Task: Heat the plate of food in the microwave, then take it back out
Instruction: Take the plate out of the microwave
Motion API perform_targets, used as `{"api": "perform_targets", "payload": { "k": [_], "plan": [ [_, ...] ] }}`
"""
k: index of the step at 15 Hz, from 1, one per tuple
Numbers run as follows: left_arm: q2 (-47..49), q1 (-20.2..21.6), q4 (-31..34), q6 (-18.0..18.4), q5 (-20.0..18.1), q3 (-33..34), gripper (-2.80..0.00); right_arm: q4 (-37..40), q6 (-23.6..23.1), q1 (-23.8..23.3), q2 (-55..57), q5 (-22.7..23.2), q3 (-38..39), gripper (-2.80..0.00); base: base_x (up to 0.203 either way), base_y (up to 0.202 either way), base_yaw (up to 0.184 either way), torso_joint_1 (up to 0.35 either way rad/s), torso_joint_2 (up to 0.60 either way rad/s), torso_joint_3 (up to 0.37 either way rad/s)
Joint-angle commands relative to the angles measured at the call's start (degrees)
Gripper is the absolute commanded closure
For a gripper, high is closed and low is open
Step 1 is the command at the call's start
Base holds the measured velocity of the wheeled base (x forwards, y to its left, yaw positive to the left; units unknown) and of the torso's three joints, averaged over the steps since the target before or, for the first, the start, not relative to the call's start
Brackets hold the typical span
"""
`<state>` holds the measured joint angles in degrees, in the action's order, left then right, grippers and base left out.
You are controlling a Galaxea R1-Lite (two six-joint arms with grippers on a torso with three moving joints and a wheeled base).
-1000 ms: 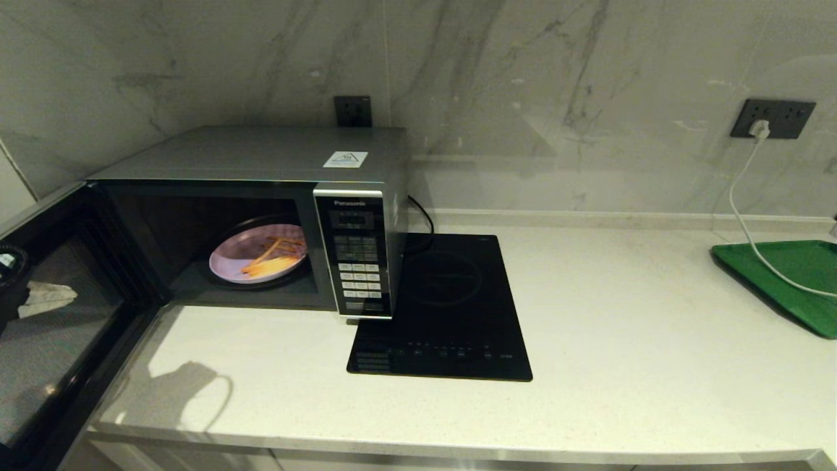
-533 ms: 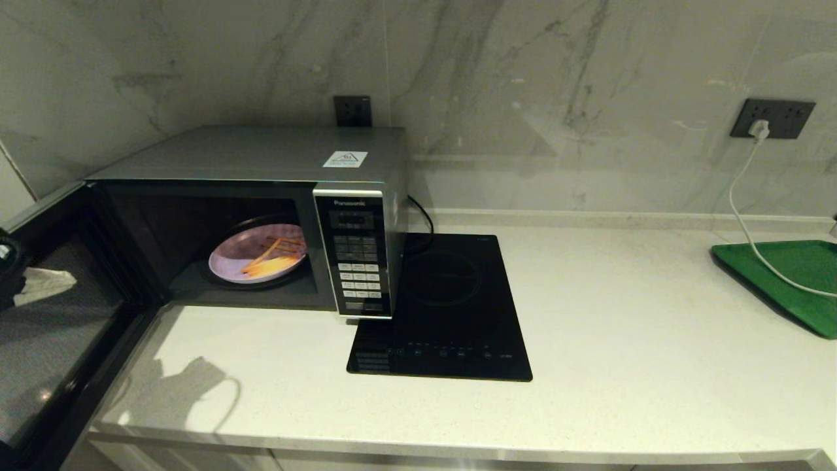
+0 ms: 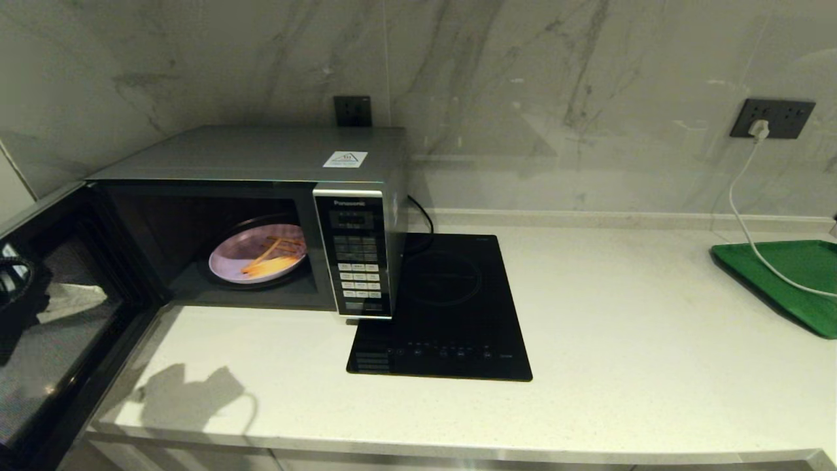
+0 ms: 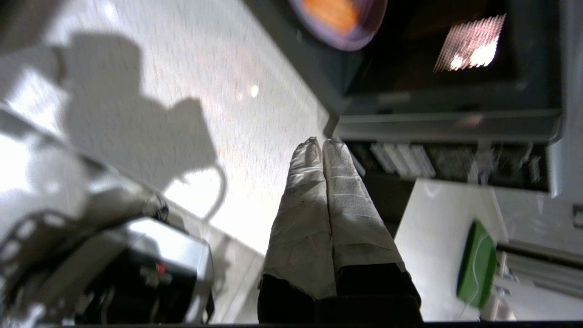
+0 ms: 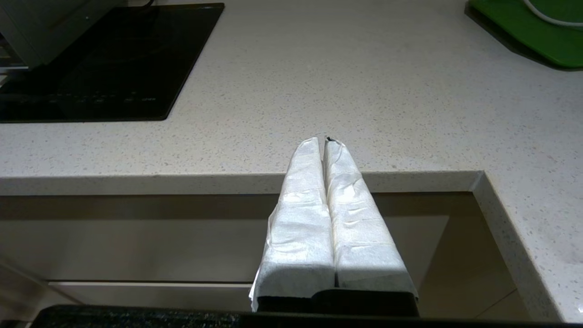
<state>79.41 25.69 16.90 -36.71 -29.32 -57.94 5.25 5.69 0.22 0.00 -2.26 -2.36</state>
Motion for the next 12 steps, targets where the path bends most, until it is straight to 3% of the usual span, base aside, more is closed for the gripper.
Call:
{"api": "perform_targets", "payload": {
  "k": [1, 9, 12],
  "plan": [
    [0.0, -0.9, 0.2, -0.2, -2.3, 3.4, 0.00, 0.0, 0.0, 0.0, 0.1, 0.0, 0.0, 0.00, 0.000, 0.000, 0.000, 0.000, 0.00, 0.000],
    [0.7, -0.5, -0.4, -0.1, -2.5, 4.9, 0.00, 0.0, 0.0, 0.0, 0.1, 0.0, 0.0, 0.00, 0.000, 0.000, 0.000, 0.000, 0.00, 0.000],
    [1.6, 2.0, -2.5, 0.1, -2.4, 4.8, 0.00, 0.0, 0.0, 0.0, 0.1, 0.0, 0.0, 0.00, 0.000, 0.000, 0.000, 0.000, 0.00, 0.000]
  ]
}}
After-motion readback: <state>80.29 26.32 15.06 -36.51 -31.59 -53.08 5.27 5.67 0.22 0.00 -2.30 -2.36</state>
